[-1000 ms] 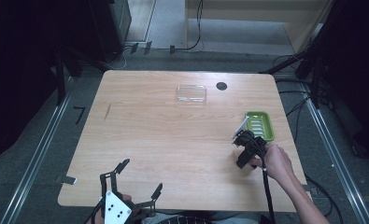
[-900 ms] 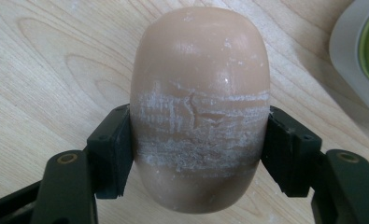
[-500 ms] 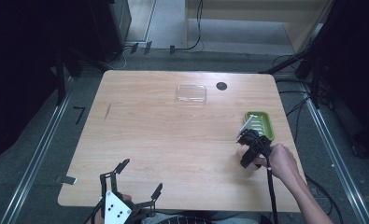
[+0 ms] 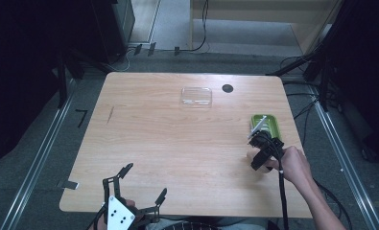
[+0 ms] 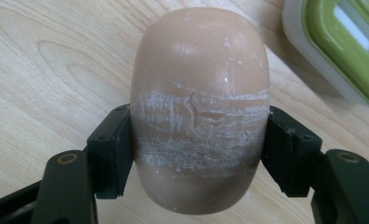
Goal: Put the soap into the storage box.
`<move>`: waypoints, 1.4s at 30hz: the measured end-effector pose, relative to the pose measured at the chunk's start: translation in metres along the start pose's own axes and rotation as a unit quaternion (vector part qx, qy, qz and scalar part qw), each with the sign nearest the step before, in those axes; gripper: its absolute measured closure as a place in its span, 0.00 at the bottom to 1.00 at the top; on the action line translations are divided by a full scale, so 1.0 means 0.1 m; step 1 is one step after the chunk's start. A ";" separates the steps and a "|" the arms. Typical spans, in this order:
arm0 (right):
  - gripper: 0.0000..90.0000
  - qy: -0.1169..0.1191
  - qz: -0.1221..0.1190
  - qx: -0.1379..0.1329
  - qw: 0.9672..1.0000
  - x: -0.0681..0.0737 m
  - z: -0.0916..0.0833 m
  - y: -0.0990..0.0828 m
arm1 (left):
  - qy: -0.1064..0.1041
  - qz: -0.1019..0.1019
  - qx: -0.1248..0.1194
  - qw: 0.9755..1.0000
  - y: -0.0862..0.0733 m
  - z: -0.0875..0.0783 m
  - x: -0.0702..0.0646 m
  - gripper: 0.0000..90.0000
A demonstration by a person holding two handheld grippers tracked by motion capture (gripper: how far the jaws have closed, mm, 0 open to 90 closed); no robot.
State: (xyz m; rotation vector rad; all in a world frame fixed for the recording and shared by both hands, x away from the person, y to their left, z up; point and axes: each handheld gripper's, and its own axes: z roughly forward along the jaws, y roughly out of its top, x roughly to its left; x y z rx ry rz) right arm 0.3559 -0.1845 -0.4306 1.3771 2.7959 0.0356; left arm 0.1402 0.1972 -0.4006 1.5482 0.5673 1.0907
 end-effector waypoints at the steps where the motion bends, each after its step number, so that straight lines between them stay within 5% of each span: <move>1: 0.37 0.000 0.000 0.001 1.000 -0.01 0.00 0.00 | 0.000 0.000 0.000 1.000 0.00 0.00 0.00 0.00; 42: 0.37 -0.019 0.047 -0.035 0.998 -0.31 -0.09 -0.10 | 0.000 0.001 0.001 1.000 0.00 0.00 0.00 0.00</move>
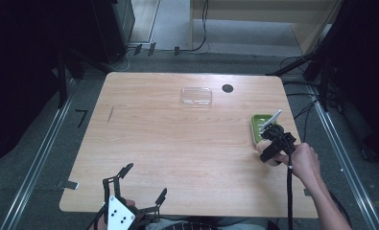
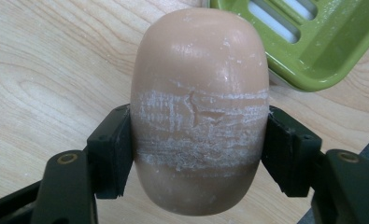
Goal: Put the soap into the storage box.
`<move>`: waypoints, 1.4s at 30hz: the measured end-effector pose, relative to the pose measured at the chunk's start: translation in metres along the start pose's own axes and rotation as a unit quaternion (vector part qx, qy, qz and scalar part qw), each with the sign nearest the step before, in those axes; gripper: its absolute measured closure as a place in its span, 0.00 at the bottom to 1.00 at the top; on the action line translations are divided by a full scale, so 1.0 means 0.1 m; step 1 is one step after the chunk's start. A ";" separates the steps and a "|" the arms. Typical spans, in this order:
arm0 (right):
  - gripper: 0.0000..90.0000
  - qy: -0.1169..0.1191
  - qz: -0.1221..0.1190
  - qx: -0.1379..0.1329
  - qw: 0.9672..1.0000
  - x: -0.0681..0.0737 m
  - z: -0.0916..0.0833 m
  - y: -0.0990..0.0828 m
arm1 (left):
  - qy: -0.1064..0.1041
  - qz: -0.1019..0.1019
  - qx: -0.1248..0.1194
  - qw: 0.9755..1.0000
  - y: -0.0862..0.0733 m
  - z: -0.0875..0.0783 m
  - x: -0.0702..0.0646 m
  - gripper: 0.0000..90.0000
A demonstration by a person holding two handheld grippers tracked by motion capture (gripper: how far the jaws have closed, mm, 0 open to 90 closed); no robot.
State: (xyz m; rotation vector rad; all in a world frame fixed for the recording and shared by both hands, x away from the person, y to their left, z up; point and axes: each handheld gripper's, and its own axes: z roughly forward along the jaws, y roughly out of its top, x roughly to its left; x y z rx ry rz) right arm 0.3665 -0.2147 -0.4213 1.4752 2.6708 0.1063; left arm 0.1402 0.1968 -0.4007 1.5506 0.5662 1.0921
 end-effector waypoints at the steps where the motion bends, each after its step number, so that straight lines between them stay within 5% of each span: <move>1: 0.37 0.000 0.001 -0.001 1.000 0.00 0.00 0.00 | 0.000 0.000 0.000 1.000 0.00 0.00 0.00 0.00; 42: 0.37 -0.005 0.029 -0.042 0.999 -0.18 -0.08 0.20 | 0.000 0.000 0.002 1.000 0.00 0.01 -0.01 0.00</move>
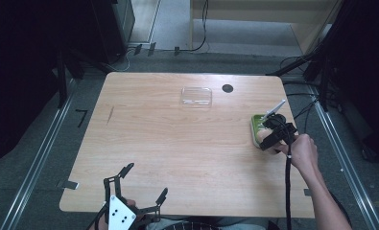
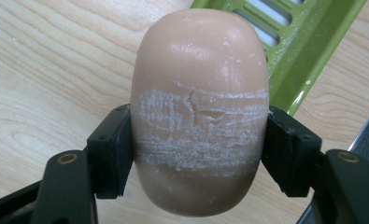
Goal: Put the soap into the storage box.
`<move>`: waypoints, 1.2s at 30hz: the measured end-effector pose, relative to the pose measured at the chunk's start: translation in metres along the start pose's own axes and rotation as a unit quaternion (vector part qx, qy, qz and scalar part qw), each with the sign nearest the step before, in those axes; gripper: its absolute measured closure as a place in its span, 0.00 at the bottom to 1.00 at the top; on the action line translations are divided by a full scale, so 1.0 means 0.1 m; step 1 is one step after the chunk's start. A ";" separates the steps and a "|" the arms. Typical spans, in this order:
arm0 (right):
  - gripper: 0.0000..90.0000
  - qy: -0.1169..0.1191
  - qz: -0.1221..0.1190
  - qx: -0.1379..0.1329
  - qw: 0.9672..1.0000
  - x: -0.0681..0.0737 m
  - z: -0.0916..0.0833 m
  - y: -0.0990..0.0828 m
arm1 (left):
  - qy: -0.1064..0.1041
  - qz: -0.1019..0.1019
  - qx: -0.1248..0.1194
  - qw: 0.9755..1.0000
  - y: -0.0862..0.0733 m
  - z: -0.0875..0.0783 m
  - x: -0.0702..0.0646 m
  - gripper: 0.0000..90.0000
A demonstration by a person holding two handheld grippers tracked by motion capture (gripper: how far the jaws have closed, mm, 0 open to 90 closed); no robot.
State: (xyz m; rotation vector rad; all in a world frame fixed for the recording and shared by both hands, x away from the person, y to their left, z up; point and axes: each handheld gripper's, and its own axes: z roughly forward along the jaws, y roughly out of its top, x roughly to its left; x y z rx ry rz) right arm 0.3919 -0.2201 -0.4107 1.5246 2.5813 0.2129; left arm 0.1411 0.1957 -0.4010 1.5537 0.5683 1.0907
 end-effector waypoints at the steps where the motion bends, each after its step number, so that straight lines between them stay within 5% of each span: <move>1: 0.37 0.000 0.000 0.000 1.000 0.00 0.00 0.00 | 0.000 0.000 0.000 1.000 0.00 0.00 0.00 0.00; 36: 0.37 -0.005 0.039 -0.037 0.999 -0.14 0.01 0.17 | 0.000 0.000 0.000 1.000 0.00 0.00 0.00 0.00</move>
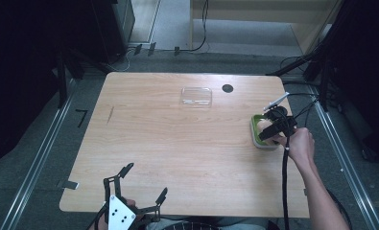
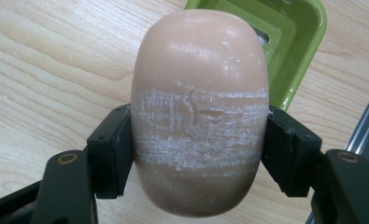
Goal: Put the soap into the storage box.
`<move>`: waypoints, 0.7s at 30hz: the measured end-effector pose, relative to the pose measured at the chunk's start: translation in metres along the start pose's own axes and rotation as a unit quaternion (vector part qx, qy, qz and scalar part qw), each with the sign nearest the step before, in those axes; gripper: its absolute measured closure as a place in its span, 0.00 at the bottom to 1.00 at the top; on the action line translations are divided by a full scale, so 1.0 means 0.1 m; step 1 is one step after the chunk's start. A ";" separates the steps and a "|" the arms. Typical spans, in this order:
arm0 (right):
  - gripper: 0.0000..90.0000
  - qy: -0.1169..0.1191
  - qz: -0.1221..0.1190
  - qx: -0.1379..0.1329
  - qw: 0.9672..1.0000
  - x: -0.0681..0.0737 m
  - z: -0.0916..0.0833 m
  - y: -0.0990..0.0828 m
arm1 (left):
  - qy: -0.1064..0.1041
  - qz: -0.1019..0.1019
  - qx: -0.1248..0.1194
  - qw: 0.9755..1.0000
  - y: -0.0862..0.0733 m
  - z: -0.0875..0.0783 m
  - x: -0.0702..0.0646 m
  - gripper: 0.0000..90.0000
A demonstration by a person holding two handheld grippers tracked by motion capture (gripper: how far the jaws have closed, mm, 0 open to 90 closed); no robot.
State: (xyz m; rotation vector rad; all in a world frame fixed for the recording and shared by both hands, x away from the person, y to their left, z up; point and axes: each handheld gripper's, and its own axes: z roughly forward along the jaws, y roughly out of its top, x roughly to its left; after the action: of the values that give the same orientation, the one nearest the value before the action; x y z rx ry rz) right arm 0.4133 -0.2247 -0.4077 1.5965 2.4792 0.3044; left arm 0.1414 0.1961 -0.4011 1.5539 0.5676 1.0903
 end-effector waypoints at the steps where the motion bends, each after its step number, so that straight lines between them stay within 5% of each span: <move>1: 0.37 -0.001 -0.001 -0.002 1.000 -0.01 0.00 0.00 | 0.000 0.000 0.000 1.000 0.00 0.00 0.00 0.00; 21: 0.37 -0.005 0.033 -0.021 0.999 -0.10 0.05 0.06 | 0.000 -0.001 0.000 1.000 0.00 0.00 0.00 0.00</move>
State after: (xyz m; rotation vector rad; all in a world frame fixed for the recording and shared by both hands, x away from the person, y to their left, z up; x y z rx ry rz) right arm 0.4240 -0.2305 -0.4101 1.6608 2.4016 0.3545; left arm 0.1415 0.1961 -0.4011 1.5534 0.5688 1.0894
